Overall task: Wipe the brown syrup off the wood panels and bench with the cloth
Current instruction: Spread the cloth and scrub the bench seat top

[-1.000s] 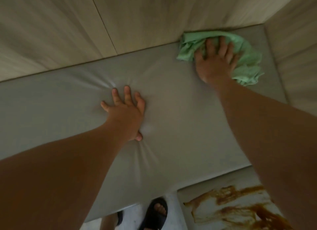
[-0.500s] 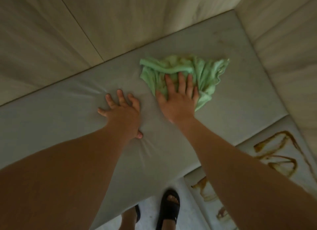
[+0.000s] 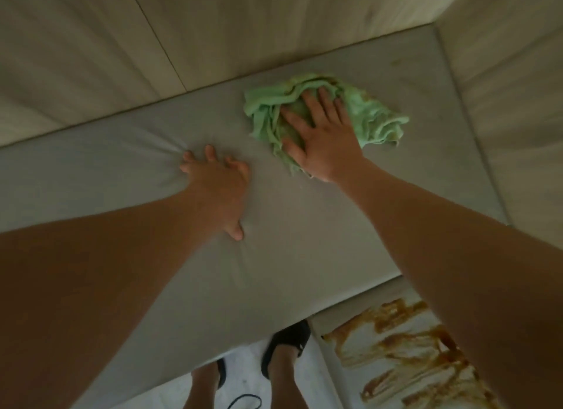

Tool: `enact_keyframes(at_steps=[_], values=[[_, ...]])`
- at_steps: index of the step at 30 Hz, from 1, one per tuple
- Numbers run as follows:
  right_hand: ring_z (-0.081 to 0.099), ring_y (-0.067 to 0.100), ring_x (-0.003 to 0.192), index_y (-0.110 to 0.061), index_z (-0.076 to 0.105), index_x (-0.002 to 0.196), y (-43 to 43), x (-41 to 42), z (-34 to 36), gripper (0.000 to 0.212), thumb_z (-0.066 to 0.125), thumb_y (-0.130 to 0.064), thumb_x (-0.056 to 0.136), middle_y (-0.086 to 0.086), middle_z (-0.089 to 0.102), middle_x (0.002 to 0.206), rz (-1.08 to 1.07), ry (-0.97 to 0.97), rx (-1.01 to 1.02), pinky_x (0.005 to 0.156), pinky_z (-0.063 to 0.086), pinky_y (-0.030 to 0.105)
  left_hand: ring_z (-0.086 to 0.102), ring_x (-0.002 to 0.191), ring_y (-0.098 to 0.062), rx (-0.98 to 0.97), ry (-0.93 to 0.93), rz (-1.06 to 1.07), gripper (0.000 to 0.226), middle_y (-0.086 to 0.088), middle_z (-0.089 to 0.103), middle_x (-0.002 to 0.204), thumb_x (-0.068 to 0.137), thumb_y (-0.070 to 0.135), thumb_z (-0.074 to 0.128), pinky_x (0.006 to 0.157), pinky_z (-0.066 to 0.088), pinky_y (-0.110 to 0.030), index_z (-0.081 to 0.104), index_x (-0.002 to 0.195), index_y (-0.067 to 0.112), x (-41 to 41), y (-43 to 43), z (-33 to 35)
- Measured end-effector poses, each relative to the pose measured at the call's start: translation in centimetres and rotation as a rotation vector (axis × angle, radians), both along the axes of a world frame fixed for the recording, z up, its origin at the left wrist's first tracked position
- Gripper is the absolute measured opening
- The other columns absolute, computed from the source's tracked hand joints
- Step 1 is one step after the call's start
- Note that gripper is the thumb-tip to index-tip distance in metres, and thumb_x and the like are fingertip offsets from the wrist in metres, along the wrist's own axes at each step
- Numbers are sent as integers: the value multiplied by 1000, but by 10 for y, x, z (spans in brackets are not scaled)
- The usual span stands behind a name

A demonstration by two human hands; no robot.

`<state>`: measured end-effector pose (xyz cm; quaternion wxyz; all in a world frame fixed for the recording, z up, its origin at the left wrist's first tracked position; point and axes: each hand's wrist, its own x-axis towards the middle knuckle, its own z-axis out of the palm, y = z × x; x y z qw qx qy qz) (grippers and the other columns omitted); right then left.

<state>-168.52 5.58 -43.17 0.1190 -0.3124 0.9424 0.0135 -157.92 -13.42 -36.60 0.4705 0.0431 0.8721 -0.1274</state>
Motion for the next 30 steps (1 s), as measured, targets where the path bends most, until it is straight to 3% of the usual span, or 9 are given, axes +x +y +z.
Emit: enact_keyframes(at_steps=[2,4,5,7,13,16,18,22,30], values=[[5,36,159,-45,27,160,-9,-12,-3,73,21,-75,93,7,15,172,-85,25,-26,128,2,54,52,134,-41,-10,-2,-51,118,-9,54,140,59,78,82,105,47,-58,39,148,14,-25,3,19],[1,33,160,-47,26,160,-14,-32,-1,74,23,-77,92,5,10,173,-206,-3,-40,128,0,52,63,119,-34,-15,37,-69,91,-1,57,108,68,80,76,98,52,-48,58,133,18,-54,14,38],[0,32,160,-47,26,159,-15,-41,1,75,25,-78,91,5,9,173,-261,-27,-40,128,-1,51,63,117,-33,-13,67,-77,84,-1,54,102,72,78,74,96,52,-46,61,129,19,-66,20,43],[0,30,160,-45,28,159,-9,-57,2,77,26,-79,90,4,8,173,-320,-39,-48,128,-1,50,61,119,-32,18,158,-65,77,-4,60,112,76,73,75,93,49,-43,61,128,18,-88,35,48],[-5,28,160,-37,24,161,40,-96,3,83,25,-80,90,2,2,174,-493,-36,-83,128,-3,49,41,136,-38,98,321,97,113,-14,44,144,63,65,89,97,47,-51,37,148,10,-134,90,33],[-6,27,160,-31,17,164,79,-129,6,86,25,-78,93,2,-2,174,-668,-45,-52,127,-1,50,19,148,-56,87,250,199,151,-29,15,163,54,69,91,109,38,-70,5,160,4,-152,113,12],[-1,29,159,-27,12,165,98,-146,8,86,24,-76,96,0,0,174,-708,-55,-18,126,4,52,5,150,-59,109,223,246,170,-29,0,167,43,73,91,111,29,-76,-13,160,8,-155,123,-9],[8,32,156,-18,11,165,114,-182,10,87,25,-72,98,1,8,173,-736,-59,13,124,11,53,-14,150,-58,98,197,467,163,-26,-24,165,57,47,99,113,23,-77,-25,159,15,-162,148,-23],[27,33,147,-15,25,160,107,-197,10,66,31,-50,104,1,25,165,-899,20,-46,114,30,49,-20,150,-54,-11,130,541,164,-24,-29,164,59,39,99,114,20,-77,-30,156,15,-173,157,-28]])
